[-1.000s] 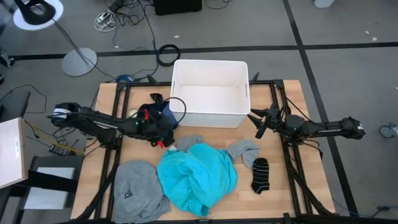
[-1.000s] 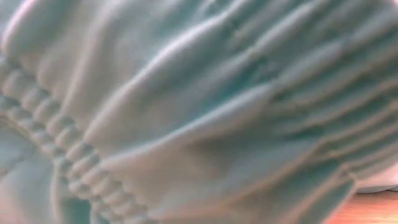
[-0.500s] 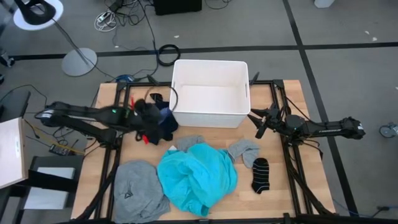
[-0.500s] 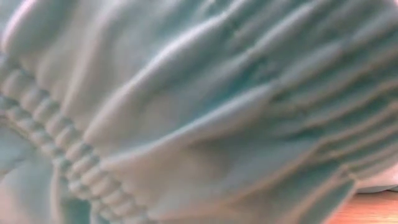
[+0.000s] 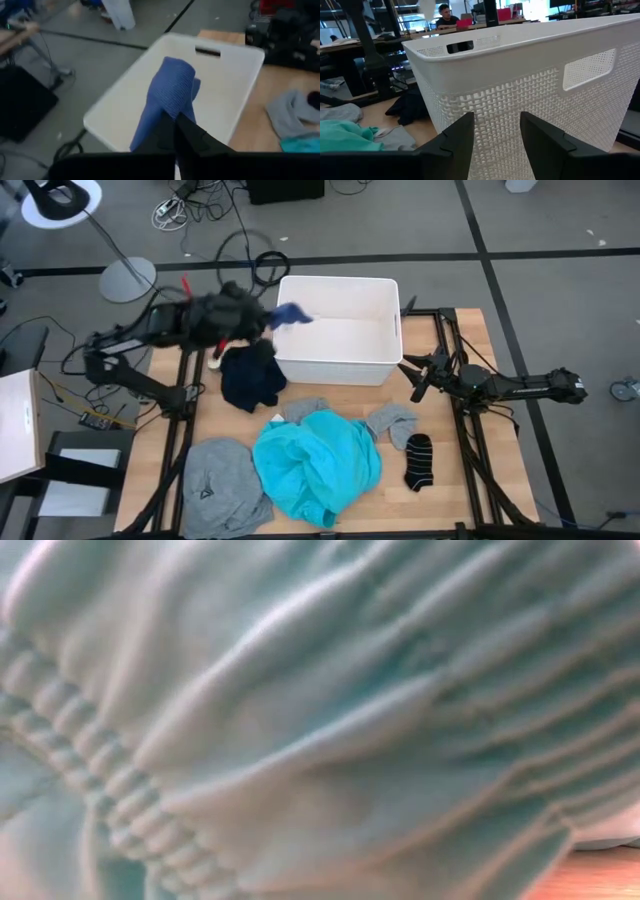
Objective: Sort clothes
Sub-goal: Put the top blue sock into the white laundry bin, then put the right gray sock into the white laundry bin
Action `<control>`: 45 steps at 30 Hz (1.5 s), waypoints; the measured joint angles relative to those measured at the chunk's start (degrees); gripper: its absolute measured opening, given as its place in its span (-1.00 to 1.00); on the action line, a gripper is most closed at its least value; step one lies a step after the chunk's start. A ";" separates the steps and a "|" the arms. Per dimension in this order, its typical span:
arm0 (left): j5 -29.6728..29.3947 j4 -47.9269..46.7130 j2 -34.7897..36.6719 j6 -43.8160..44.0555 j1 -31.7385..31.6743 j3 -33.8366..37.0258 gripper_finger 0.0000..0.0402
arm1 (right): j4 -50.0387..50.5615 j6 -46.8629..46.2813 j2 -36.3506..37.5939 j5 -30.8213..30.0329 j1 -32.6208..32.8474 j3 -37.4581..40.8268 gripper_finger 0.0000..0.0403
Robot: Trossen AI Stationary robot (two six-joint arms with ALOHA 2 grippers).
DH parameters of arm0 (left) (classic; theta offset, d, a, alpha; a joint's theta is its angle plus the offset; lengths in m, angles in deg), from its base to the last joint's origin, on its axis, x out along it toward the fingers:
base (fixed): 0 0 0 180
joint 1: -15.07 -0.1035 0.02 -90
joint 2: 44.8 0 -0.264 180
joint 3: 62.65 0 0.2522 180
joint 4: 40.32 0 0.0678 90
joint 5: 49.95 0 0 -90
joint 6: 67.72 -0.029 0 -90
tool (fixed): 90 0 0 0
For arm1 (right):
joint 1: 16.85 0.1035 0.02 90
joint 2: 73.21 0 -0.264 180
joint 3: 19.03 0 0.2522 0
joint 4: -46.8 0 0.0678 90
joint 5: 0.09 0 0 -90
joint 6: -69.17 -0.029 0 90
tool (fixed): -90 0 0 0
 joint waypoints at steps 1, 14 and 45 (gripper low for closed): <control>2.02 0.36 -2.20 -1.29 -1.29 -2.93 -1.00 | -0.02 0.01 0.01 0.00 -0.01 0.00 -0.18; 15.13 -6.57 -19.66 -4.28 -11.38 -14.72 -0.67 | -0.41 -0.96 -0.01 0.00 0.00 0.01 -0.18; 2.62 4.79 14.93 15.22 13.94 30.59 -0.24 | 49.56 -11.87 -14.14 14.20 4.27 -38.93 -0.27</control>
